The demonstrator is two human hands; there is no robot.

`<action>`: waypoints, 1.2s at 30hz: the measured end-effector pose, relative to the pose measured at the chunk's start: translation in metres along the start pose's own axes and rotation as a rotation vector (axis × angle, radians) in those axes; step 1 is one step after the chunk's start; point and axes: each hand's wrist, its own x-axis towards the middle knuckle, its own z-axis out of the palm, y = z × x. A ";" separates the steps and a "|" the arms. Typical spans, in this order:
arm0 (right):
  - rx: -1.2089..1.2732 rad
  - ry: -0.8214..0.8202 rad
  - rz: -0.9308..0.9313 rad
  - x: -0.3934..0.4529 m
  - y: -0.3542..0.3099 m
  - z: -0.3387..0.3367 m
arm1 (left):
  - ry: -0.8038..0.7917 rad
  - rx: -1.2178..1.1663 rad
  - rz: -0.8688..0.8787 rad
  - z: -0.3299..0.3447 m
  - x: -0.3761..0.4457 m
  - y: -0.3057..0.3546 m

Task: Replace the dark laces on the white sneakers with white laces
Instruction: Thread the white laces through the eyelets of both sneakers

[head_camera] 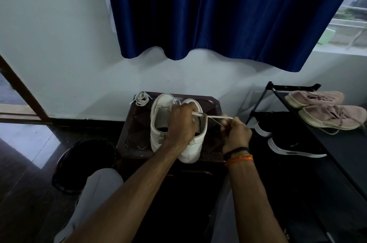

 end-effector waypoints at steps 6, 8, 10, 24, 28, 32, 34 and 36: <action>0.134 0.290 0.067 0.012 -0.015 -0.036 | 0.062 -0.024 0.001 0.001 -0.003 -0.001; -0.383 0.278 -0.079 0.010 -0.010 -0.034 | 0.088 -0.059 -0.005 0.000 -0.004 0.000; -0.883 0.234 -0.340 0.000 -0.007 -0.028 | 0.100 -0.082 -0.021 0.001 -0.004 -0.001; -0.854 -0.226 -0.443 -0.007 -0.007 -0.010 | 0.142 -0.054 -0.056 0.002 -0.002 -0.003; -0.975 0.065 -0.306 0.007 -0.007 -0.046 | 0.129 -0.029 -0.053 0.000 -0.002 -0.003; -1.180 0.006 -0.345 -0.001 -0.007 -0.051 | 0.131 -0.002 -0.064 0.001 -0.002 -0.002; -1.133 -0.046 -0.498 -0.006 -0.007 -0.042 | 0.133 0.001 -0.065 0.001 -0.002 -0.001; -0.978 -0.174 -0.547 -0.011 -0.010 -0.026 | 0.138 0.003 -0.064 0.000 -0.002 0.000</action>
